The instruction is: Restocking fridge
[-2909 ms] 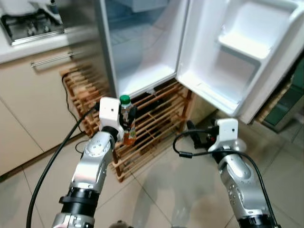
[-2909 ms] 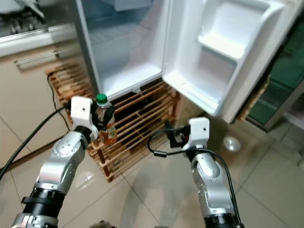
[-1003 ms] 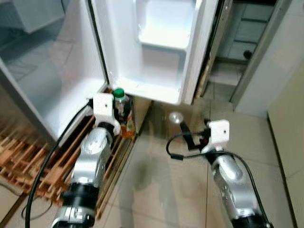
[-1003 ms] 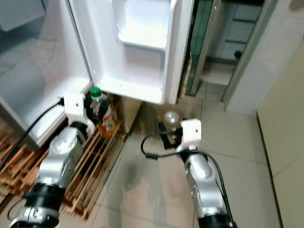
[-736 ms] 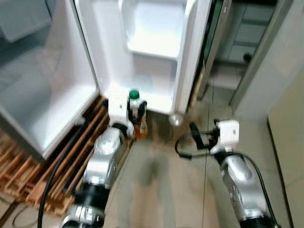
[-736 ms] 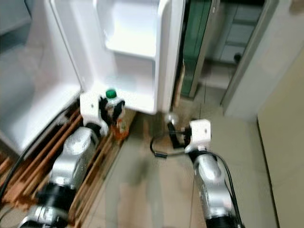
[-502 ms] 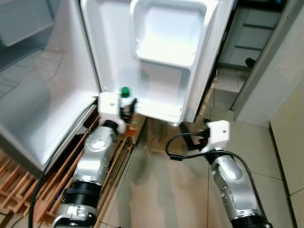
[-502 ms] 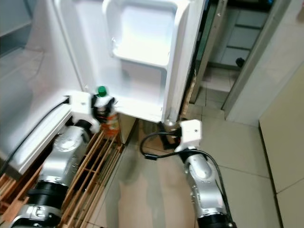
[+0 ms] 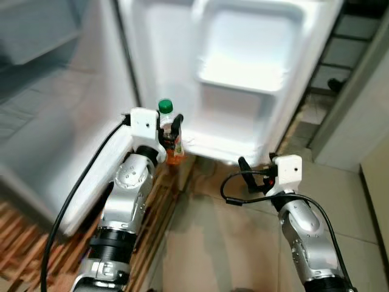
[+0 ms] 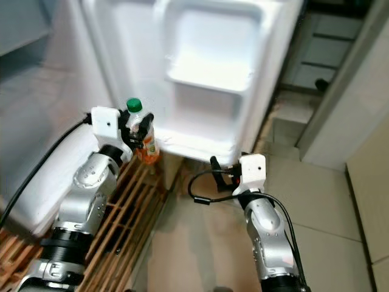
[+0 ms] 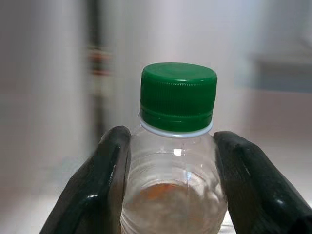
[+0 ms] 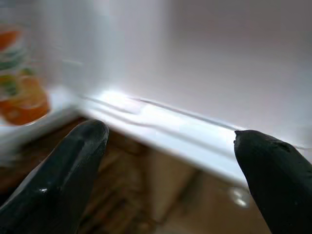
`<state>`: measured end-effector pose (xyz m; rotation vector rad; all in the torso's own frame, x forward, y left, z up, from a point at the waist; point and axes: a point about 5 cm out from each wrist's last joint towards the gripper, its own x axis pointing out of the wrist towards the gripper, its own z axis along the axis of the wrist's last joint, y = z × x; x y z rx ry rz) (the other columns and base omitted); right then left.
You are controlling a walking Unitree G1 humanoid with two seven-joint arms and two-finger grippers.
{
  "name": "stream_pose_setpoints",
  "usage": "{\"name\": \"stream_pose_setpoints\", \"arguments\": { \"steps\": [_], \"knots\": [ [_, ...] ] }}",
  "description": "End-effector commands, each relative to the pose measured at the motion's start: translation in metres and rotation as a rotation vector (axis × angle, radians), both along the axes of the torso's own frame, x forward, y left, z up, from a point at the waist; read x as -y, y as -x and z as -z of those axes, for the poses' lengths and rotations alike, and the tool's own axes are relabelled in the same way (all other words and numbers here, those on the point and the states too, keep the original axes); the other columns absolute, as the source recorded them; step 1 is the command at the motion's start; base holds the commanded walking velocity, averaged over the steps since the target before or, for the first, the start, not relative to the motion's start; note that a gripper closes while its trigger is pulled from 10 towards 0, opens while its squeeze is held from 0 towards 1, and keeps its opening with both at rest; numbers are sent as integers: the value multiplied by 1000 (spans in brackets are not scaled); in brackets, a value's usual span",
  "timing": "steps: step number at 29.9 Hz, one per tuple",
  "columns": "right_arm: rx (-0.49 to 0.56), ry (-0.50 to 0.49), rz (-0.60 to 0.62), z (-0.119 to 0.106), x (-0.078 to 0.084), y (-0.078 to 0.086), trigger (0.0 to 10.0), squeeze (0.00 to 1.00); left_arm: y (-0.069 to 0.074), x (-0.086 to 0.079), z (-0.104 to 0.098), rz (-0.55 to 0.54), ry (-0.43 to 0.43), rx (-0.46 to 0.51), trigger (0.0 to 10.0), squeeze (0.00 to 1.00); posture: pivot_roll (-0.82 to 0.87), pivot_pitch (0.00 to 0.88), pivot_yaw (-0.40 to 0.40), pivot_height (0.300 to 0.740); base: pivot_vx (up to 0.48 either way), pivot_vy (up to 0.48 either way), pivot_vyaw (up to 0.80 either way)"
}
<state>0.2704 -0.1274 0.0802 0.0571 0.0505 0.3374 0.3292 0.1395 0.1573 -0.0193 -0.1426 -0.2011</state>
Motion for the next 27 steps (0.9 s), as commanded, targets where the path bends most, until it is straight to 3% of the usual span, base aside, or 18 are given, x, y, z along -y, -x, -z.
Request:
{"name": "stream_pose_setpoints", "arguments": {
  "steps": [1, 12, 27],
  "knots": [
    [2, 17, 15, -1, 9, 1, 10000, 0, -2, 11, -19, 25, 11, 74, 10000, 0, -146, 0, 19, 740, 0, 0, 0],
    [6, 5, 42, -4, 11, -6, 10000, 0, -2, 21, -12, 76, -18, 26, 10000, 0, -148, 0, 25, 740, 0, 0, 0],
    [10, 11, 34, -4, 11, -6, 10000, 0, 2, 36, -12, 111, 10, 28, 10000, 0, -147, 0, 26, 740, 330, -330, 0]
  ]
}}
